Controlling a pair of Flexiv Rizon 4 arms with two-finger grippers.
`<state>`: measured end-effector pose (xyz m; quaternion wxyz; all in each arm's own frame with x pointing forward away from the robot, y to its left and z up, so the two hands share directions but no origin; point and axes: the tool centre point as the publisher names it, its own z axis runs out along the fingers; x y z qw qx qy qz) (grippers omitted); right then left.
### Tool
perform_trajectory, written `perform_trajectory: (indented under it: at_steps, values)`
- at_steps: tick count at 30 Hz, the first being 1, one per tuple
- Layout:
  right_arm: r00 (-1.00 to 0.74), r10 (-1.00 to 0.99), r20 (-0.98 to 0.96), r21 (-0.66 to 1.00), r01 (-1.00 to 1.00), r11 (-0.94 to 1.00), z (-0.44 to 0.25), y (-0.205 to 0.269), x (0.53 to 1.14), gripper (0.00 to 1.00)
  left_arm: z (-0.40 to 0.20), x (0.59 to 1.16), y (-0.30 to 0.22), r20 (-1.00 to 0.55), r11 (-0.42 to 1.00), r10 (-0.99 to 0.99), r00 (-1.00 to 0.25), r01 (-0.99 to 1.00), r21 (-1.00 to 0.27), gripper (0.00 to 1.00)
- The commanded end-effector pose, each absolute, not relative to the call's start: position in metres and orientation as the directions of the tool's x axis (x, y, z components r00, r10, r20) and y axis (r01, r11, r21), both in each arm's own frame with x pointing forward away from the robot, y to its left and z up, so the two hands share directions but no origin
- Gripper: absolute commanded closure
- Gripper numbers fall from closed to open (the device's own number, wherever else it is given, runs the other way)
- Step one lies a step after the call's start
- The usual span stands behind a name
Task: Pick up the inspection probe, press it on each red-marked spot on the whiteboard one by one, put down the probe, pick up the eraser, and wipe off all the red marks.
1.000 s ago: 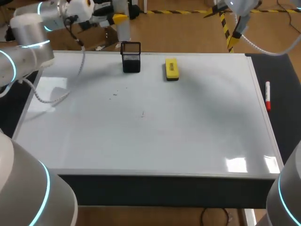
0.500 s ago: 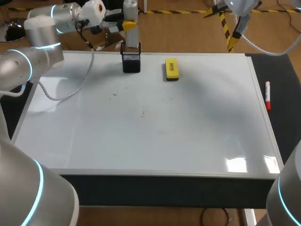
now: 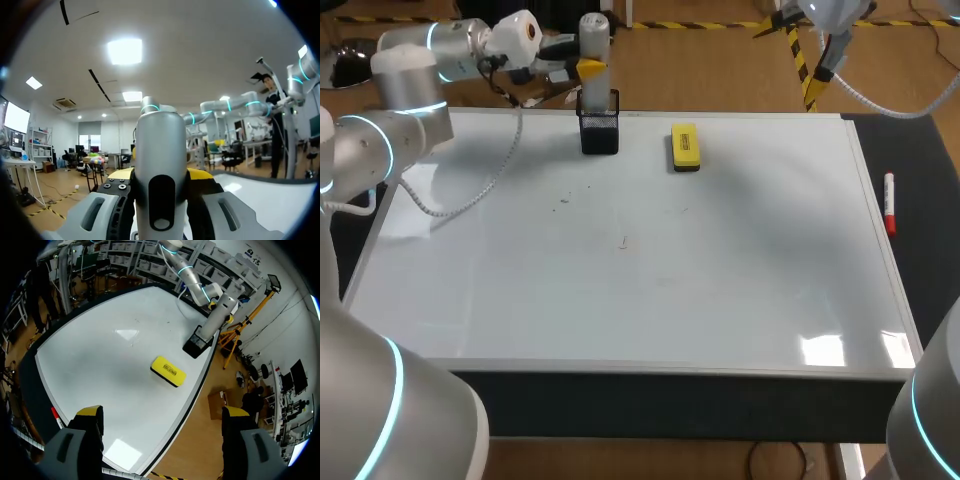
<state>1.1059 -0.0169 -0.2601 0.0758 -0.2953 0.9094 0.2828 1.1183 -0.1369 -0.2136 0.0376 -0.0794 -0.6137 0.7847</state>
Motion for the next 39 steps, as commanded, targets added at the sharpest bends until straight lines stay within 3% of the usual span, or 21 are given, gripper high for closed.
perform_trajectory:
  at_steps: [1, 39]
  values:
    - [-0.813, -0.498, -0.302, 0.467, -0.581, 0.667, -0.259, -0.017, 1.106, 0.0, -0.23, 1.123, -0.139, -0.079, -0.257, 0.158, -0.984, 0.036, -0.966, 1.0]
    - [-0.813, -0.498, -0.302, 0.467, -0.581, 0.667, -0.259, -0.017, 1.106, 0.0, -0.285, 1.125, -0.145, -0.034, -0.221, 0.154, -0.987, -0.001, -0.975, 1.0]
